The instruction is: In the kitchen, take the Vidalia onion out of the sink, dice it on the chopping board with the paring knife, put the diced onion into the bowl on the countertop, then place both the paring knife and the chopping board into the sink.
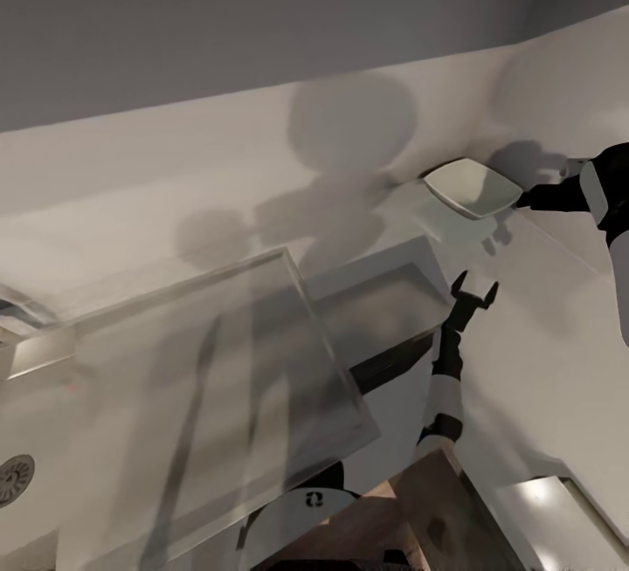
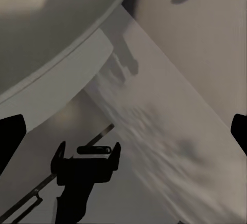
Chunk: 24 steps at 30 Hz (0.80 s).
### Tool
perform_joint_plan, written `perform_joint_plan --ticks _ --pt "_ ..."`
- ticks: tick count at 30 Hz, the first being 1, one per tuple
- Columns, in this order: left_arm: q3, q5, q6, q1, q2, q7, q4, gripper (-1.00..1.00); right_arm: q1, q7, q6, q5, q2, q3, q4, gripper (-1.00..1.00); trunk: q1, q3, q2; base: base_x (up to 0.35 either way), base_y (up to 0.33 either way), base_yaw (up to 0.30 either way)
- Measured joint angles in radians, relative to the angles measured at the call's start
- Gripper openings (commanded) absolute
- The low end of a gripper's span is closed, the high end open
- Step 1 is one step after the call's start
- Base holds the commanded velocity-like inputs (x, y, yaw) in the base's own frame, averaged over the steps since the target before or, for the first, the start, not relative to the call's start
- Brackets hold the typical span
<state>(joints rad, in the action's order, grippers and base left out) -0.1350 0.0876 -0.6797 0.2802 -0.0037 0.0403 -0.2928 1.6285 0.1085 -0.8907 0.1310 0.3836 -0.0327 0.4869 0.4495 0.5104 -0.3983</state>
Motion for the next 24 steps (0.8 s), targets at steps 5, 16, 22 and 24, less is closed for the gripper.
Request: perform_joint_plan --ticks 5,16,22,24 --pt "0.000 0.000 0.000 0.000 0.000 0.000 0.000 1.00 0.000 0.000 0.000 -0.001 -0.001 -0.020 0.001 1.00 0.000 0.008 0.000 0.000 0.000 0.000" --pt "0.000 0.000 0.000 0.000 -0.001 0.000 0.000 1.00 0.000 0.000 0.000 -0.001 -0.003 -0.037 0.013 1.00 0.000 0.013 0.000 0.000 0.000 0.000" --pt "0.000 0.000 0.000 0.000 -0.002 0.000 0.000 1.00 0.000 0.000 -0.001 -0.001 -0.003 -0.038 0.017 1.00 0.000 0.014 0.000 0.000 0.000 0.000" --pt "0.000 0.000 0.000 0.000 -0.002 0.000 0.000 1.00 0.000 0.000 -0.001 -0.001 -0.003 -0.038 0.017 1.00 0.000 0.014 0.000 0.000 0.000 0.000"
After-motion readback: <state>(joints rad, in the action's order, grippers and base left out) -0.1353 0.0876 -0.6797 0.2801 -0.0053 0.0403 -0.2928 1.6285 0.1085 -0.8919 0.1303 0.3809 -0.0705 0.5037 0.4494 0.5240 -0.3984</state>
